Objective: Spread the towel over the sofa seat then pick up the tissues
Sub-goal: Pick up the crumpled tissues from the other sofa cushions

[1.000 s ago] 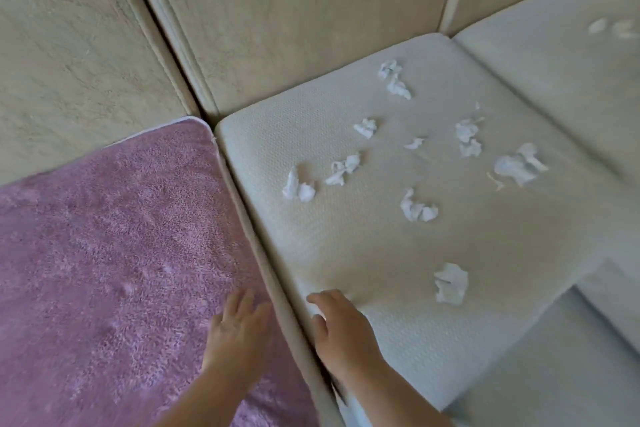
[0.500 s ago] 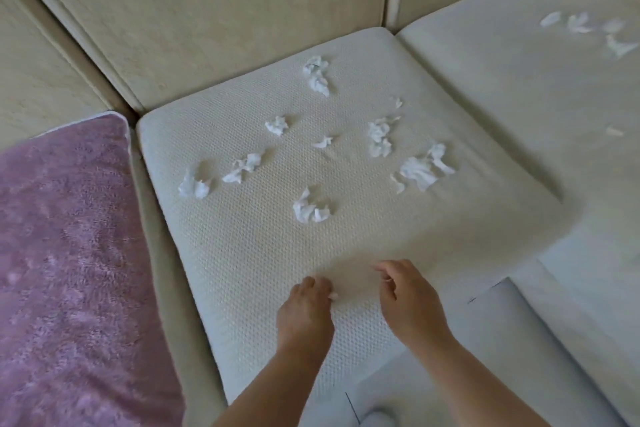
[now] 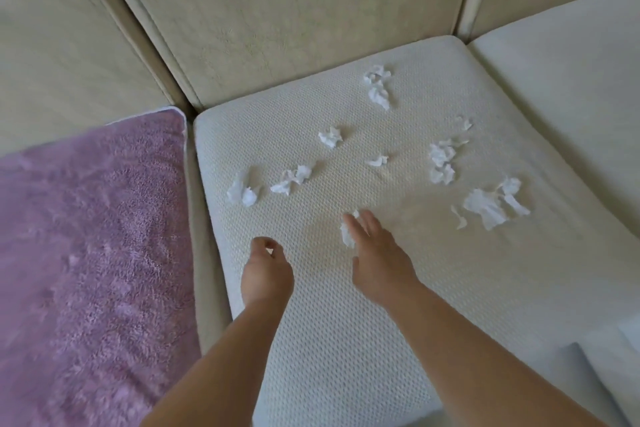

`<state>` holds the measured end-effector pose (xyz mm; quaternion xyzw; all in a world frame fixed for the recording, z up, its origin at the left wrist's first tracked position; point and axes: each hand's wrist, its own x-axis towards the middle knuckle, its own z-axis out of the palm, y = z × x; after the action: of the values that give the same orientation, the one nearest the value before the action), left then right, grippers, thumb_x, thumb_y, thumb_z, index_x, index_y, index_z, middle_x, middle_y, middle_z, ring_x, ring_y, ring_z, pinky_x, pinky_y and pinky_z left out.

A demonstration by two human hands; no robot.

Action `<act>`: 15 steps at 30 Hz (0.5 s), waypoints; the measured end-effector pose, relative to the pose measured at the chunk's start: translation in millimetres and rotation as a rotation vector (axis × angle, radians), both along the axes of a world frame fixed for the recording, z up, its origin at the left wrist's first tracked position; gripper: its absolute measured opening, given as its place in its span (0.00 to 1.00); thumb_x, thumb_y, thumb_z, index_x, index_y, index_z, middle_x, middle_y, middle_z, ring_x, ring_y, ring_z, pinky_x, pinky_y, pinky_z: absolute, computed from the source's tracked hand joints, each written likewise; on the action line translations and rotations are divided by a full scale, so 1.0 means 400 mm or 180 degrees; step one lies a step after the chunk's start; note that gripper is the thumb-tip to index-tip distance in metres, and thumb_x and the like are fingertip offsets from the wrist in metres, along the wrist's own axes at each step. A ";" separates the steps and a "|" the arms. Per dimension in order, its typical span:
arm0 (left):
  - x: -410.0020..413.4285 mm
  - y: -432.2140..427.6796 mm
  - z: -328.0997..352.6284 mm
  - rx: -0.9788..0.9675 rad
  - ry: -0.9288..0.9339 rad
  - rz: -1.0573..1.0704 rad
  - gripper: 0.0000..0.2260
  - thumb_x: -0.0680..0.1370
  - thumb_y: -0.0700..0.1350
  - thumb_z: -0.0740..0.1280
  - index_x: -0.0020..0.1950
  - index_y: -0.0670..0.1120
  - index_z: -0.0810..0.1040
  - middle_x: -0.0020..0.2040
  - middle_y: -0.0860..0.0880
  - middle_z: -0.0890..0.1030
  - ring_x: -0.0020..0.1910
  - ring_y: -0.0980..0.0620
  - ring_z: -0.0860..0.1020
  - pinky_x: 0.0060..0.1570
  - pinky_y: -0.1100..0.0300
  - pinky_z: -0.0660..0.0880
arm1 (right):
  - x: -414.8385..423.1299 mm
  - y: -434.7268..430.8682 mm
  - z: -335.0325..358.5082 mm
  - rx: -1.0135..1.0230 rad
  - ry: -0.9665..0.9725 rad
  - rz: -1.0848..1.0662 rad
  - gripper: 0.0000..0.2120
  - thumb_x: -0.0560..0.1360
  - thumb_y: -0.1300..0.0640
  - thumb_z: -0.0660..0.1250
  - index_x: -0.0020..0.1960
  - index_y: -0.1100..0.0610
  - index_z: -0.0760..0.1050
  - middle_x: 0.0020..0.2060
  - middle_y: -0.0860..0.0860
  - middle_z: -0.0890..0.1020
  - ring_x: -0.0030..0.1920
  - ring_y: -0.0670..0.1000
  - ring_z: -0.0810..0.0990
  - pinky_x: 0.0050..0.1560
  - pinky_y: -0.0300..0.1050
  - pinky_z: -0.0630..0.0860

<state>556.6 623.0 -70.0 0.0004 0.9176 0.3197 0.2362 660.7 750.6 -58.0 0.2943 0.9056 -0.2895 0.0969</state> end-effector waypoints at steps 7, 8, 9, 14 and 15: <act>-0.198 0.019 0.000 -0.0113 0.0165 0.0129 0.23 0.80 0.53 0.59 0.72 0.49 0.58 0.46 0.41 0.82 0.46 0.42 0.78 0.43 0.54 0.71 | -0.070 0.051 -0.097 0.0901 -0.0192 0.0881 0.24 0.68 0.58 0.73 0.63 0.53 0.73 0.62 0.55 0.75 0.61 0.60 0.76 0.54 0.55 0.76; -0.228 0.026 0.001 -0.0141 0.0189 0.0057 0.25 0.79 0.53 0.60 0.74 0.50 0.55 0.49 0.40 0.82 0.47 0.41 0.78 0.45 0.53 0.72 | -0.063 0.061 -0.108 0.1077 -0.0042 0.0892 0.21 0.60 0.60 0.78 0.52 0.54 0.77 0.48 0.54 0.80 0.47 0.57 0.81 0.40 0.51 0.78; -0.250 0.032 0.004 -0.0181 0.0173 -0.0029 0.28 0.79 0.54 0.60 0.75 0.52 0.53 0.53 0.40 0.81 0.50 0.41 0.78 0.46 0.52 0.72 | -0.052 0.065 -0.113 0.1220 0.0048 0.0853 0.20 0.55 0.62 0.80 0.44 0.55 0.78 0.38 0.51 0.79 0.37 0.54 0.80 0.29 0.46 0.75; -0.330 0.070 -0.023 -0.0700 -0.0071 -0.0606 0.24 0.79 0.53 0.61 0.72 0.49 0.59 0.49 0.44 0.77 0.43 0.43 0.77 0.38 0.55 0.71 | -0.127 0.121 -0.095 -0.0225 0.0287 -0.0822 0.08 0.73 0.69 0.63 0.45 0.58 0.76 0.40 0.53 0.79 0.38 0.54 0.79 0.34 0.42 0.72; -0.334 0.072 -0.035 -0.0725 -0.0044 -0.0595 0.18 0.79 0.52 0.59 0.66 0.47 0.65 0.44 0.46 0.76 0.38 0.45 0.75 0.35 0.56 0.69 | -0.155 0.133 -0.087 -0.1037 0.0344 -0.1462 0.09 0.75 0.69 0.60 0.43 0.57 0.75 0.40 0.53 0.79 0.38 0.53 0.79 0.33 0.40 0.73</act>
<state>422.9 651.7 -83.8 0.0568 0.9422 0.1902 0.2698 598.6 803.8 -93.0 0.4565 0.7606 -0.4608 0.0264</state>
